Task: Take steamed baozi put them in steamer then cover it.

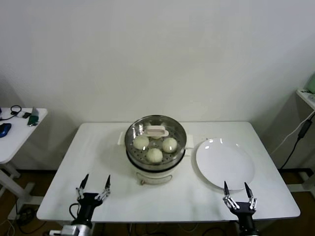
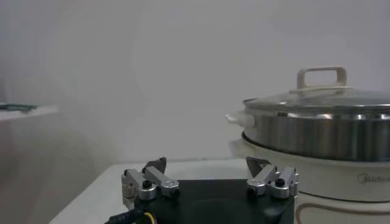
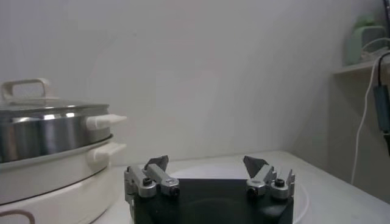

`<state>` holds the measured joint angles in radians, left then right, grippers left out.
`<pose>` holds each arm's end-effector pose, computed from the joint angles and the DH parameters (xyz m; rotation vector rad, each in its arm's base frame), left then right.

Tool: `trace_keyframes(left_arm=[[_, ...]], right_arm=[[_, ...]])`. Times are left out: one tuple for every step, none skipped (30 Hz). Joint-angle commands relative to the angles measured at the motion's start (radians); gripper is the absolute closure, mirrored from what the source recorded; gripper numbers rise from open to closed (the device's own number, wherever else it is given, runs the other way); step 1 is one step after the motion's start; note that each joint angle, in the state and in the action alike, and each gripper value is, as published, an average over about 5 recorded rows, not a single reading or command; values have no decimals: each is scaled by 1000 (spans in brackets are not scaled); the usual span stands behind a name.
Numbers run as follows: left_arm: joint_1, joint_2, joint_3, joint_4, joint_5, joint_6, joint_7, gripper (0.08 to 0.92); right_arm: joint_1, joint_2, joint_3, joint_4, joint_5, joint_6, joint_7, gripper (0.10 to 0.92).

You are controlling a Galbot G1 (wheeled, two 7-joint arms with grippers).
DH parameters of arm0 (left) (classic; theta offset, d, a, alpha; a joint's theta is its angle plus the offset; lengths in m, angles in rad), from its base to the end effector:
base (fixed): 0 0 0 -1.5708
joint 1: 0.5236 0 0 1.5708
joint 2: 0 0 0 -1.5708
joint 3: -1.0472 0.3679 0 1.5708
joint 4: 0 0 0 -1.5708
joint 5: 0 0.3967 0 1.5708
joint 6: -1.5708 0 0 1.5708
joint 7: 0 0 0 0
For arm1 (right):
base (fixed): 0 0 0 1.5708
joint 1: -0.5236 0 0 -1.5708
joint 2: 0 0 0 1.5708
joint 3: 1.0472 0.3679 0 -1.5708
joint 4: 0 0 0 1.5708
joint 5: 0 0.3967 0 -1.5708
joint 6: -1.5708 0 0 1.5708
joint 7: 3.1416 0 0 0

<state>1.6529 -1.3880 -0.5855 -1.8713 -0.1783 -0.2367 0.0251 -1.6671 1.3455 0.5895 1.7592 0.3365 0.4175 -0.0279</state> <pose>0.1731 0.0686 -0.4143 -0.0382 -3.0787 -0.0221 0.1536 -0.0906 -0.4542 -0.0524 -3.1365 -0.1339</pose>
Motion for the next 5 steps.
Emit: trace_keyframes(left_arm=[[36, -16, -12, 25, -39, -61, 14, 177], [36, -16, -12, 26, -36, -61, 14, 177], [37, -17, -12, 26, -34, -61, 14, 177], [37, -17, -12, 26, -33, -61, 14, 177], [38, -18, -12, 26, -33, -61, 14, 177]], right_arm=[[3, -3, -3, -2, -5, -6, 3, 203], [4, -3, -4, -3, -5, -6, 3, 203], [5, -3, -4, -4, -6, -6, 3, 203], [6, -3, -4, -5, -6, -6, 4, 203], [7, -3, -4, -5, -6, -6, 4, 203]])
